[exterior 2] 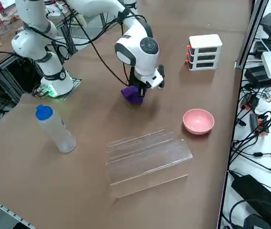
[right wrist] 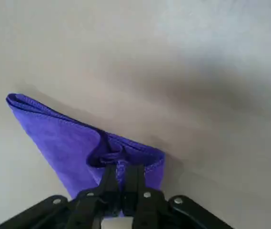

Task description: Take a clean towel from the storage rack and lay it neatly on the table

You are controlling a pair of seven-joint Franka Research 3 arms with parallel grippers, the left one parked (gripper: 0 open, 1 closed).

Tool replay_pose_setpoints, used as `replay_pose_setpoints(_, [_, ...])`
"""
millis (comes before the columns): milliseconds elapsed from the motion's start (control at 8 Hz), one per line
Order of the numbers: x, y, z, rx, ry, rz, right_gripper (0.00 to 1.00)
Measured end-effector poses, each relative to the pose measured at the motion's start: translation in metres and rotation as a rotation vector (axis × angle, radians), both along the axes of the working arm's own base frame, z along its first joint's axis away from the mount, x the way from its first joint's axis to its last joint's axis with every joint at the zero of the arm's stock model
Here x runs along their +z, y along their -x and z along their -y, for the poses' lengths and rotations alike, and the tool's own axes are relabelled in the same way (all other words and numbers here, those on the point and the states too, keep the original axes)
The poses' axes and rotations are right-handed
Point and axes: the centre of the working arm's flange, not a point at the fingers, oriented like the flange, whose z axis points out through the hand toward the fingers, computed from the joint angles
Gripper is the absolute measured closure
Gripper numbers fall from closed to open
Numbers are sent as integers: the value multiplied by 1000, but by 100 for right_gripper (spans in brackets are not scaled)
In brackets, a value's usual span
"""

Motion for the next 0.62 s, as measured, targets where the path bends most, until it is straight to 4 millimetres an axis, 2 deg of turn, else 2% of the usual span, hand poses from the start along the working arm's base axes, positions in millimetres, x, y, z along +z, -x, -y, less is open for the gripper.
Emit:
replay_pose_setpoints(250, [9,-8,15,-5,14,24,98])
replay_pose_setpoints(500, [10,-11,26,-14,27,39,93])
replay_pose_setpoints(625, [5,-12,31,-22,32,44,87])
